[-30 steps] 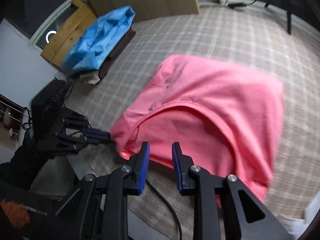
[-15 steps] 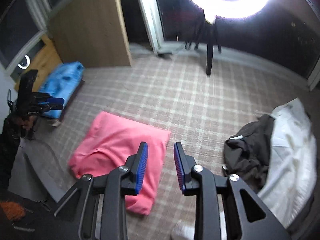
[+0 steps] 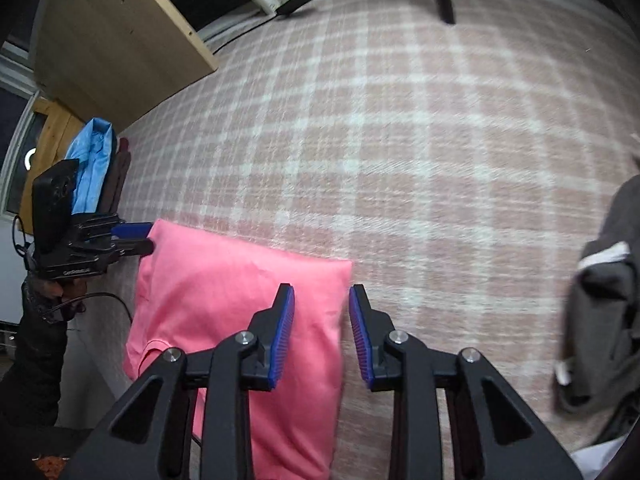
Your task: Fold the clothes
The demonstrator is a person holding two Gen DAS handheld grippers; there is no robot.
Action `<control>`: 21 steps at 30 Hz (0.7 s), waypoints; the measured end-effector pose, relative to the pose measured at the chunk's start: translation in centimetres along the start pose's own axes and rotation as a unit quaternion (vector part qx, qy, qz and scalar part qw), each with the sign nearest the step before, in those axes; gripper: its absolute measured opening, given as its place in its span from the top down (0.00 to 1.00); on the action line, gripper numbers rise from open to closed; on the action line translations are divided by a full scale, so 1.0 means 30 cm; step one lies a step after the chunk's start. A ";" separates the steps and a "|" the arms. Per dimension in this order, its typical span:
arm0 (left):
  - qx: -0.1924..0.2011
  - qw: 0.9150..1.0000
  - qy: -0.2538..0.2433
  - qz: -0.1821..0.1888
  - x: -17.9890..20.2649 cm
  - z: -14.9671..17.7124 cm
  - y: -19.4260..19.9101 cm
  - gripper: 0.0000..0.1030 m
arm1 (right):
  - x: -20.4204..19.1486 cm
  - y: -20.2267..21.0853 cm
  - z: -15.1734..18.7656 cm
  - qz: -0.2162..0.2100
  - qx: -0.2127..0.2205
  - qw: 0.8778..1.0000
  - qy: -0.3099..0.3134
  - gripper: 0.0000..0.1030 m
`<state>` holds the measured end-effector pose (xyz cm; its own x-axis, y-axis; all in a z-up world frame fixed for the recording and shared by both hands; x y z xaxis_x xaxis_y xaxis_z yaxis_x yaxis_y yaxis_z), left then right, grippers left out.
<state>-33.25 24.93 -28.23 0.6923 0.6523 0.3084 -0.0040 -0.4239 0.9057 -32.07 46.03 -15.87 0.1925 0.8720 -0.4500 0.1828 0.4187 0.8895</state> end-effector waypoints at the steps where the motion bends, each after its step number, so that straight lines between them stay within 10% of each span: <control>1: -0.001 1.000 0.001 -0.001 -0.003 0.003 -0.004 0.87 | -0.007 -0.013 0.004 -0.002 -0.002 1.000 0.002 0.72; 7: 0.024 1.000 -0.007 -0.006 0.002 0.007 0.024 0.99 | -0.047 -0.025 0.018 -0.015 0.017 0.999 0.032 0.93; 21: 0.069 0.997 0.018 -0.012 -0.071 -0.021 0.064 1.00 | 0.029 0.034 -0.081 -0.039 0.068 0.997 -0.025 0.98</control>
<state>-35.17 23.12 -26.95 0.6640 0.6852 0.2994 0.1138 -0.4884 0.8652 -34.06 47.82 -15.16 0.2194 0.8236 -0.5231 0.3271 0.4430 0.8347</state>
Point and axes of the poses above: each gripper's, at about its wrist camera, not at the fingertips, and y roughly against the way its jaws point, x to its right, z to its underside, the point moved 8 cm from there along -y, roughly the way its jaws point, and after that the axes turned 15 degrees about -y, right-handed, at the moved point
